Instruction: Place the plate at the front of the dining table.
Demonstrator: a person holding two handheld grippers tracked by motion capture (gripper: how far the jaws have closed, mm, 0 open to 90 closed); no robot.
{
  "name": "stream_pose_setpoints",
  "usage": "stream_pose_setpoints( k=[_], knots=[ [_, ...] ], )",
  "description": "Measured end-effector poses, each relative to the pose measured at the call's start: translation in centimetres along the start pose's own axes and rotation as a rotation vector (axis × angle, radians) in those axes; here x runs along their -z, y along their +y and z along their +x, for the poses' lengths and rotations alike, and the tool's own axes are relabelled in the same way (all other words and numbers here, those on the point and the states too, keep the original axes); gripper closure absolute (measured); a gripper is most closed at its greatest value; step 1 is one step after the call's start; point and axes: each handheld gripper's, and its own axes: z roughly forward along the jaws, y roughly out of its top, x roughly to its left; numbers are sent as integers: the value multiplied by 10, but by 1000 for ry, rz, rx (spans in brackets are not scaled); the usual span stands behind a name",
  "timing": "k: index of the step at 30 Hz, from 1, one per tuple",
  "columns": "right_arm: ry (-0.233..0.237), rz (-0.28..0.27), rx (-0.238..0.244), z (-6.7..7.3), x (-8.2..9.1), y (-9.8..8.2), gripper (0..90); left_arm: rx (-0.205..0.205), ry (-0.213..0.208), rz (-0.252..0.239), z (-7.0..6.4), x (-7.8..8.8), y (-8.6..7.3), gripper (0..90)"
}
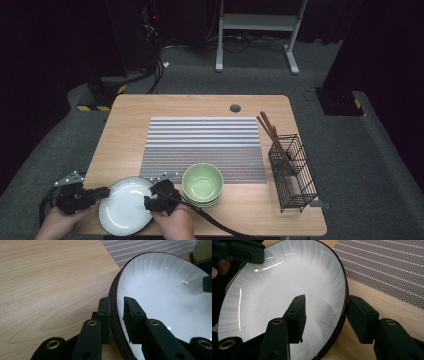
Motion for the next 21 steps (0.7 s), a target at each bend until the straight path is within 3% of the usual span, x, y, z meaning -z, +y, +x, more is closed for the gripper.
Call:
stream_pose_setpoints(
  k=[2,7,8,13,21],
  knots=[
    [5,6,4,-1,0,1,488,5,-1,7,1,-2,-1,753],
    [21,14,-45,-2,0,3,460,-15,10,14,-1,-3,0,749],
    [38,20,-77,-2,0,4,412,-13,12,15,-2,-3,0,748],
    [44,33,-128,-5,0,6,452,-21,20,17,-3,-3,1,749],
    [47,37,-169,-7,-1,8,474,-36,32,15,-4,-4,1,750]
  ],
)
